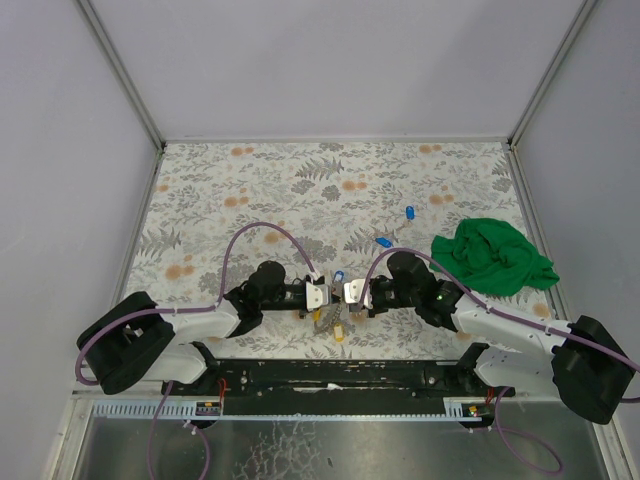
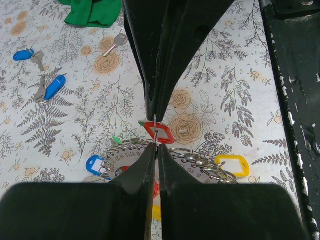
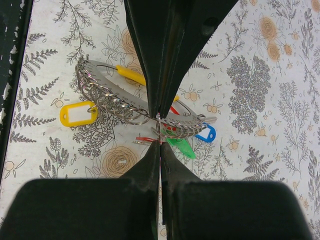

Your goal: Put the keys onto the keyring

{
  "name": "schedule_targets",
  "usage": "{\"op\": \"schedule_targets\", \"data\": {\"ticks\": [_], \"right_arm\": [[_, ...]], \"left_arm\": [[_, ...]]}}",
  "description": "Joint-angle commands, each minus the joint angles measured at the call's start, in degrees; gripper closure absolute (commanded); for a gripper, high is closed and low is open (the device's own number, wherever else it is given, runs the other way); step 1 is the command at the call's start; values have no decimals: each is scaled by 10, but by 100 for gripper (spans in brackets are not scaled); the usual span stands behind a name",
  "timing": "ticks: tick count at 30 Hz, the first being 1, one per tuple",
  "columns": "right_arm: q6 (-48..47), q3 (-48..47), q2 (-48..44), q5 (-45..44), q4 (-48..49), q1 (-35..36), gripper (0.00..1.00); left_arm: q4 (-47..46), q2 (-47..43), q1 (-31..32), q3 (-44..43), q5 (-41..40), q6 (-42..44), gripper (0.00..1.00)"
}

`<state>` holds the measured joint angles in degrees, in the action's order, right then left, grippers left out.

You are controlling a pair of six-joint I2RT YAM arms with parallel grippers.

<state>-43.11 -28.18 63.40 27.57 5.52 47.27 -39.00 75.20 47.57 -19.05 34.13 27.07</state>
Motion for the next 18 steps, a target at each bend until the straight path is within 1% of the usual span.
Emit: {"op": "schedule_targets", "data": {"ticks": [1, 18], "right_arm": [[0, -2, -6, 14, 19, 6, 100], [1, -5, 8, 18, 26, 7, 100]], "left_arm": [[-12, 2, -1, -17, 6, 7, 100], [-19, 8, -1, -20, 25, 1, 100]]}}
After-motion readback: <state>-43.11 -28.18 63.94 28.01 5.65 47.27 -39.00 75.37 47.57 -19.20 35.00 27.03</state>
